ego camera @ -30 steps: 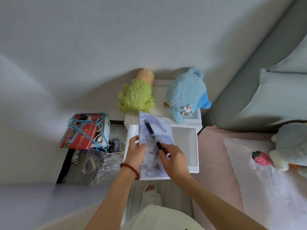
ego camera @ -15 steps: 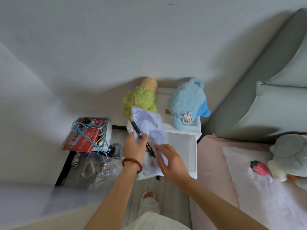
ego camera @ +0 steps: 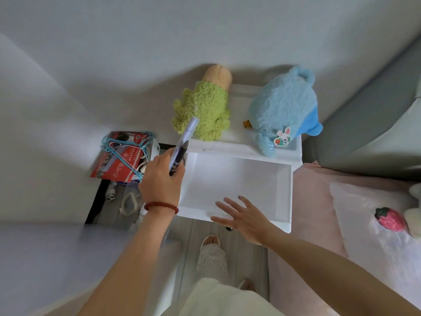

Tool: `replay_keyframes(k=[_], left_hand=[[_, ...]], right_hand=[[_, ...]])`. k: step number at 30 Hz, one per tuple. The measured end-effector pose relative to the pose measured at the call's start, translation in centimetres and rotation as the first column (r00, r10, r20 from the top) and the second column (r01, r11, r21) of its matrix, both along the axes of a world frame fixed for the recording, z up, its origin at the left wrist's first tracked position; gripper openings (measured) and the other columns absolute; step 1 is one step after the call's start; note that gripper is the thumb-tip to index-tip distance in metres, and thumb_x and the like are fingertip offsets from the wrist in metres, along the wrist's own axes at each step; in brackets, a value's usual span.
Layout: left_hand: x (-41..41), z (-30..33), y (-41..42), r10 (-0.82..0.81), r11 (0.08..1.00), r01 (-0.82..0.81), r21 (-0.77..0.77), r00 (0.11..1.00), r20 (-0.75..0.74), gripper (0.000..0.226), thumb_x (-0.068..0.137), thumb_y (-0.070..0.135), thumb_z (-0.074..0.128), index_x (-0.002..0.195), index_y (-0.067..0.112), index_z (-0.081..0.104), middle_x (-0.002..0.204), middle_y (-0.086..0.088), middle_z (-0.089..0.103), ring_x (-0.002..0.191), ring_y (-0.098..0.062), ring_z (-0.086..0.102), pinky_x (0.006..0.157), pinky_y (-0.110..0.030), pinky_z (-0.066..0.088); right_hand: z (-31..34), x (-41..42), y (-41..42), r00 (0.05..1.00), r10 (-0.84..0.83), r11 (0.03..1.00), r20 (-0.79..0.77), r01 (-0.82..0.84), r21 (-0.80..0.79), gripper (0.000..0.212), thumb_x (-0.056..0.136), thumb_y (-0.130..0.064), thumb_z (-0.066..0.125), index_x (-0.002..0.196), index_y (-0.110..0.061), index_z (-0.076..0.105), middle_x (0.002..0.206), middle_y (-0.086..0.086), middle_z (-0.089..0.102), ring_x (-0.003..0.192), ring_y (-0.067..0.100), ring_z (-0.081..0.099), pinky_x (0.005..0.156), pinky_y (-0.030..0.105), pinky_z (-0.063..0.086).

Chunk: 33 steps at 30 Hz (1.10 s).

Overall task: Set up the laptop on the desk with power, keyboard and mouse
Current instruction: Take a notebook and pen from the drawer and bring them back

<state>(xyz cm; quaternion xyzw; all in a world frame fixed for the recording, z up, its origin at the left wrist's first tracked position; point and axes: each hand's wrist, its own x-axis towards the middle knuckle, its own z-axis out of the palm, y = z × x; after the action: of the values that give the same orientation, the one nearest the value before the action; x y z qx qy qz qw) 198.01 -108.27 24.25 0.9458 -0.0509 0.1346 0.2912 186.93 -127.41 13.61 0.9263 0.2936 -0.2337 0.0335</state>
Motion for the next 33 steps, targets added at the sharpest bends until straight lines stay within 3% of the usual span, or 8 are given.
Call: replay_keyframes(k=[4,9,12,16,20,23,27,33], left_hand=[[0.0,-0.8,0.3,0.015,1.000,-0.015,-0.016,0.999,-0.040,0.026,0.083,0.022,0.065,0.106,0.012,0.064,0.086,-0.010,0.068,0.081,-0.030,0.063,0.060,-0.042,0.054],[0.7,-0.7,0.1,0.041,0.999,-0.043,-0.026,0.998,-0.047,0.026,0.079,0.019,0.069,0.104,0.013,0.065,0.088,-0.009,0.070,0.082,-0.031,0.064,0.058,-0.039,0.051],[1.6,-0.5,-0.3,0.035,0.999,-0.037,-0.027,0.998,-0.054,0.027,0.079,0.020,0.068,0.106,0.016,0.065,0.089,-0.007,0.070,0.083,-0.030,0.064,0.058,-0.040,0.053],[2.9,-0.5,-0.6,0.015,0.999,-0.017,-0.030,0.998,-0.057,0.028,0.082,0.025,0.065,0.108,0.014,0.064,0.090,-0.006,0.069,0.084,-0.027,0.063,0.060,-0.039,0.054],[3.7,-0.5,-0.9,0.022,0.998,-0.025,-0.052,0.998,-0.056,0.027,0.082,0.024,0.065,0.108,0.014,0.064,0.090,-0.006,0.069,0.087,-0.026,0.063,0.059,-0.037,0.052],[4.0,-0.1,-1.5,0.000,0.996,-0.004,-0.092,0.999,-0.041,0.022,0.083,0.022,0.065,0.103,0.013,0.065,0.085,-0.007,0.068,0.081,-0.027,0.062,0.057,-0.031,0.046],[3.2,1.9,-2.8,-0.085,0.990,0.086,-0.112,0.996,0.012,0.018,0.082,0.020,0.065,0.094,0.006,0.066,0.074,-0.011,0.065,0.068,-0.026,0.058,0.054,-0.028,0.038],[-3.3,6.0,-7.1,-0.319,0.919,0.313,-0.240,0.948,0.015,0.017,0.076,0.018,0.071,0.090,0.008,0.068,0.072,-0.013,0.067,0.067,-0.031,0.061,0.058,-0.025,0.035]], right_hand=[[0.3,0.4,0.1,0.987,0.121,0.986,0.103,-0.107,-0.127,0.080,0.069,-0.033,0.077,0.137,-0.038,0.037,0.145,0.001,0.042,0.130,0.024,0.044,0.102,0.047,0.040],[1.6,4.0,-1.6,0.947,0.064,0.980,0.316,0.000,-0.200,0.067,0.067,-0.041,0.077,0.128,-0.038,0.050,0.132,-0.003,0.057,0.121,0.022,0.054,0.098,0.049,0.045],[2.9,6.6,-2.0,0.946,-0.008,0.944,0.323,0.114,-0.310,0.070,0.072,-0.044,0.070,0.135,-0.041,0.039,0.141,-0.003,0.047,0.130,0.023,0.045,0.103,0.053,0.038],[1.8,8.5,-2.9,0.948,-0.042,0.914,0.316,0.165,-0.372,0.074,0.094,-0.025,0.043,0.145,-0.026,-0.011,0.157,0.009,-0.008,0.143,0.034,-0.006,0.105,0.063,-0.008],[2.0,10.3,-2.1,0.947,-0.091,0.899,0.308,0.211,-0.383,0.069,0.096,-0.025,0.036,0.144,-0.021,-0.014,0.155,0.010,-0.019,0.142,0.034,-0.015,0.109,0.062,-0.006],[2.3,9.6,-1.9,0.949,-0.172,0.917,0.266,0.253,-0.309,0.067,0.095,-0.024,0.038,0.146,-0.019,-0.005,0.156,0.012,-0.013,0.142,0.034,-0.012,0.111,0.061,-0.005],[5.2,5.6,-1.6,0.882,-0.429,0.896,0.193,0.442,-0.027,0.060,0.091,-0.012,0.041,0.144,-0.018,0.014,0.153,0.011,0.017,0.143,0.027,0.007,0.115,0.050,0.004],[11.8,-5.7,-2.8,0.482,-0.863,0.503,0.151,0.786,0.361,0.049,0.091,-0.016,0.041,0.139,-0.019,0.032,0.141,0.005,0.041,0.132,0.023,0.032,0.109,0.037,0.025]])
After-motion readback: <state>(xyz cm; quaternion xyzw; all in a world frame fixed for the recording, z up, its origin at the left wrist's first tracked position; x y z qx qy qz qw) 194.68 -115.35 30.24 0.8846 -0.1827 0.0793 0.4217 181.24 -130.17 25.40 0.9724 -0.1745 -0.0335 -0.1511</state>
